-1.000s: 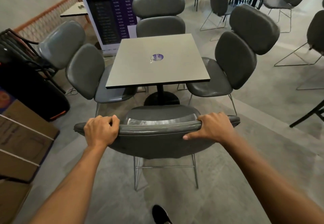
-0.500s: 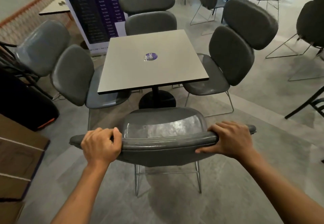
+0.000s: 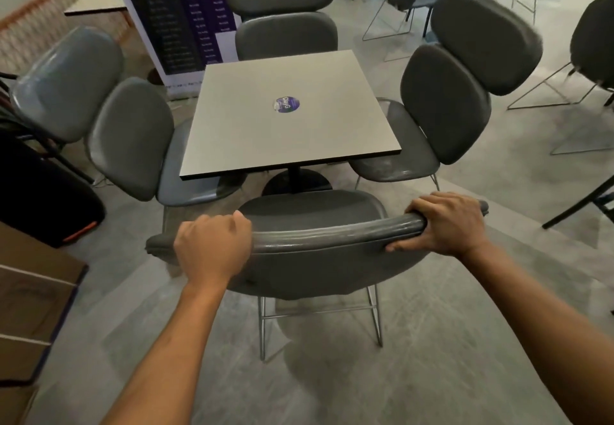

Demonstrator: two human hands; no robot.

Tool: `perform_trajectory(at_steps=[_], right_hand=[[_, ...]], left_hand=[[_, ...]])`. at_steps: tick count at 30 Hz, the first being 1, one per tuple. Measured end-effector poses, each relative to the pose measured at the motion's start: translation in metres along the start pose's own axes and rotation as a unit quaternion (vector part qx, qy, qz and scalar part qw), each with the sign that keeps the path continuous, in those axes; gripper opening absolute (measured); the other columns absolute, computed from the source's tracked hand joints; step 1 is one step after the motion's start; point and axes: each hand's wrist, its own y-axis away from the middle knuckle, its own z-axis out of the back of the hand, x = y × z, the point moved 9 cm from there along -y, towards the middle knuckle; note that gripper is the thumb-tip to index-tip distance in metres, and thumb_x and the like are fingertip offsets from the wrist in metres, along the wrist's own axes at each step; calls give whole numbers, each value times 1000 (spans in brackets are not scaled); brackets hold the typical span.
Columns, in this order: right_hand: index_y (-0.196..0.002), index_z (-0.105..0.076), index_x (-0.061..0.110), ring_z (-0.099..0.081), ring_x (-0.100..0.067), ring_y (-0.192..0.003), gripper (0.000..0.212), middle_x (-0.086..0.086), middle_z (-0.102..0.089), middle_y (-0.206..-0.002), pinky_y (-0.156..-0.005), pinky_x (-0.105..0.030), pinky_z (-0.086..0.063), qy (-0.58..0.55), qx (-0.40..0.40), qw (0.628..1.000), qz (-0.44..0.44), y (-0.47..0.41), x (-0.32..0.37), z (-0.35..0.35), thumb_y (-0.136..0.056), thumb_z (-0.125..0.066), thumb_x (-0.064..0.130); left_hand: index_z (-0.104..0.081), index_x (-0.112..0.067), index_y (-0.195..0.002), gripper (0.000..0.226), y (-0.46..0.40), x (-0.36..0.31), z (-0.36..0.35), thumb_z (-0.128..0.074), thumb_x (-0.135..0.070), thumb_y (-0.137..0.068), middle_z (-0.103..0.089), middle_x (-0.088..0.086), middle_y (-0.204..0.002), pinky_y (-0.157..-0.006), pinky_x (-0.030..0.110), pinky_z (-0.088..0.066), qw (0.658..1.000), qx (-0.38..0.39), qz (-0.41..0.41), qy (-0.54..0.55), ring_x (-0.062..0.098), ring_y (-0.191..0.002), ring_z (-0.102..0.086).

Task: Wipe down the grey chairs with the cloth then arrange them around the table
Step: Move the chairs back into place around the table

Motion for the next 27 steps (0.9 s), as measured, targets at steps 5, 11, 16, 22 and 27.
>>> perform_trajectory(at_steps=[5, 11, 16, 22, 27], right_hand=[[-73, -70, 20, -65, -20, -59, 83, 0, -69, -69, -59, -22, -35, -1, -59, 998, 28, 9, -1, -3, -65, -47, 99], [-73, -68, 22, -64, -18, -61, 83, 2, -69, -71, -58, -21, -39, -10, -43, 999, 24, 13, -2, -6, -64, -45, 101], [-76, -66, 27, -63, -15, -66, 84, 5, -69, -75, -60, -25, -50, -22, -14, 1000, 14, 14, 0, -6, -61, -38, 105], [-74, -62, 27, -59, -12, -63, 87, 7, -65, -71, -58, -24, -47, -41, -3, 999, 14, 17, 6, -1, -62, -28, 107], [-71, -61, 27, -57, -12, -61, 86, 8, -63, -68, -58, -25, -48, -44, 8, 999, 9, 15, 5, -4, -63, -28, 106]], left_hand=[[-61, -10, -54, 54, 11, 1, 1, -41, -37, -96, -51, 7, -52, -64, 38, -39, 999, -40, 6, 2, 22, -51, -38], [-55, -14, -51, 54, 14, -3, 6, -38, -38, -96, -38, -4, -52, -65, 35, -38, 999, -30, 15, 14, 19, -49, -37], [-59, -14, -53, 53, 19, -2, 8, -39, -37, -96, -41, -4, -54, -72, 40, -44, 999, -6, 40, 1, 19, -54, -41], [-53, -19, -56, 48, 31, 1, 7, -35, -39, -97, -47, -4, -55, -80, 42, -44, 998, 29, 49, 2, 18, -59, -47], [-50, -21, -56, 46, 30, 2, 4, -37, -37, -97, -43, -8, -54, -79, 40, -41, 998, 41, 53, -1, 15, -58, -46]])
